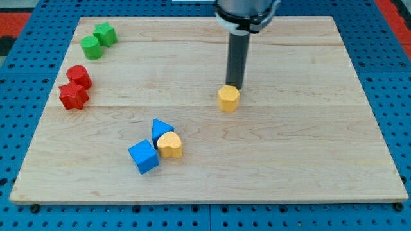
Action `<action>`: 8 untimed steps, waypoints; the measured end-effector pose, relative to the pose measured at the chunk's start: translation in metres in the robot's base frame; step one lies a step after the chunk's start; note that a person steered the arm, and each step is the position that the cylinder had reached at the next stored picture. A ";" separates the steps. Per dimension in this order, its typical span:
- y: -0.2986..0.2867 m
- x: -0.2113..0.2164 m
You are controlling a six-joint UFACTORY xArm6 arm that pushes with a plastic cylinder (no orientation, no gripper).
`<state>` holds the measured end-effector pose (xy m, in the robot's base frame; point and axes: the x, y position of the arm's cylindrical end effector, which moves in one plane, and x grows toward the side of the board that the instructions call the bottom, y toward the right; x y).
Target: Slide the yellow hexagon into the group of blocks
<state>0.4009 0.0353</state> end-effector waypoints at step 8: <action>-0.026 0.110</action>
<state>0.5105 0.0090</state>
